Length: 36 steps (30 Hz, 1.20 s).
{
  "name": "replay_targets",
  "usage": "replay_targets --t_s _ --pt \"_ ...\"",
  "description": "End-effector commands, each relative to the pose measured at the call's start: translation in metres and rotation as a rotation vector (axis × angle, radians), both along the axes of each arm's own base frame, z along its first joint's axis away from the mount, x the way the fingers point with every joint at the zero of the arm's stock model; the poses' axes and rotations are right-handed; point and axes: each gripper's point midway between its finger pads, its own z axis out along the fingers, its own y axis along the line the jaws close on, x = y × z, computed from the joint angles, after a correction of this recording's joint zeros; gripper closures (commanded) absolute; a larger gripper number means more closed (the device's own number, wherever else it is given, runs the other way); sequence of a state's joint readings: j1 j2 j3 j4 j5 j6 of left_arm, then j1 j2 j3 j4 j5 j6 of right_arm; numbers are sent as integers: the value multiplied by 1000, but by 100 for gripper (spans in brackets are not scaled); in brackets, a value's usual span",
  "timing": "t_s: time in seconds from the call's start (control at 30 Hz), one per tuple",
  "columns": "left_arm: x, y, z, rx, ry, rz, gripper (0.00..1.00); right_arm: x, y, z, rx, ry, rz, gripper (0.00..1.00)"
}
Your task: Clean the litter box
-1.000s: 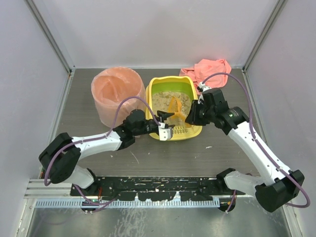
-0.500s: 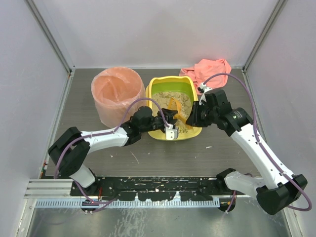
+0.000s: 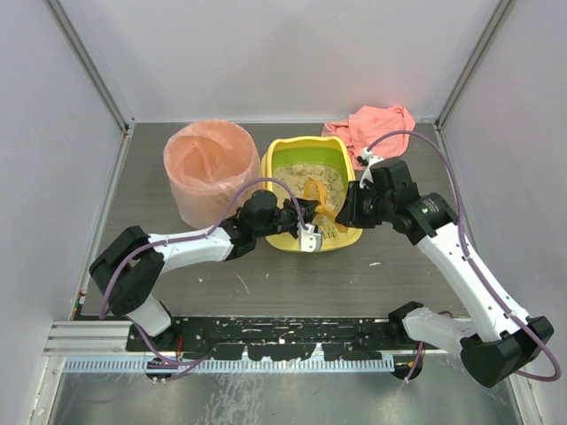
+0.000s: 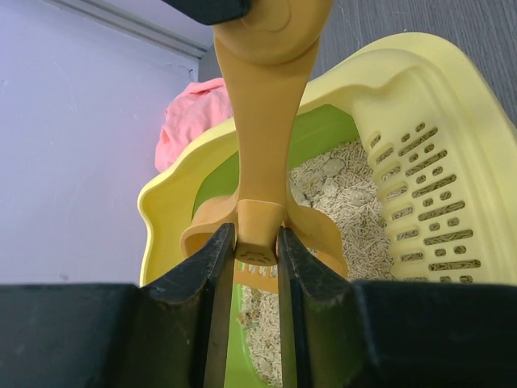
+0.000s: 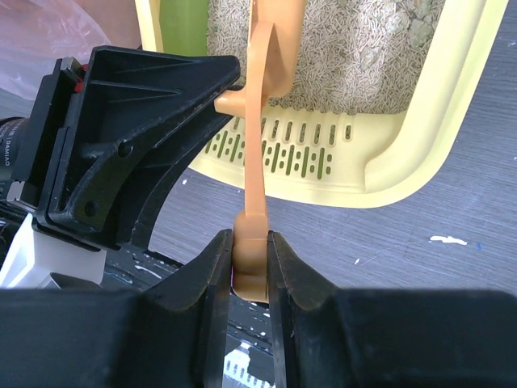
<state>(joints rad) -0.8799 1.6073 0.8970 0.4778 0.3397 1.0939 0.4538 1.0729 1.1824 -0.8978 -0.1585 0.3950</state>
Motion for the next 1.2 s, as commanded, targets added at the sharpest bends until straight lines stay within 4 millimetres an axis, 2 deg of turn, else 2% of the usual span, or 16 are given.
replay_targets --t_s 0.0,0.07,0.13,0.17,0.23,0.3,0.53,0.77,0.97,1.17 --pt "6 -7 28 -47 -57 2 78 5 3 28 41 -87 16 99" --pt "6 -6 31 -55 -52 7 83 5 3 28 40 -88 18 98" --pt "5 -6 35 -68 -46 12 92 8 1 26 29 -95 4 90" --pt "5 -5 36 -76 -41 17 99 9 0 26 23 -97 -4 81" --pt "6 -5 40 -100 -33 35 100 12 -2 28 16 -111 -17 64" --pt "5 -5 42 -112 -29 43 100 16 -5 33 17 -144 -36 54" --pt "-2 -7 46 -141 67 90 100 33 -14 61 43 -321 -107 30" --pt "-7 -12 48 -220 278 198 100 50 -25 82 85 -523 -193 25" --pt "3 -5 56 -288 398 329 100 57 -16 90 147 -609 -177 25" --pt "-2 -5 62 -338 495 349 100 66 -10 94 186 -653 -178 25"
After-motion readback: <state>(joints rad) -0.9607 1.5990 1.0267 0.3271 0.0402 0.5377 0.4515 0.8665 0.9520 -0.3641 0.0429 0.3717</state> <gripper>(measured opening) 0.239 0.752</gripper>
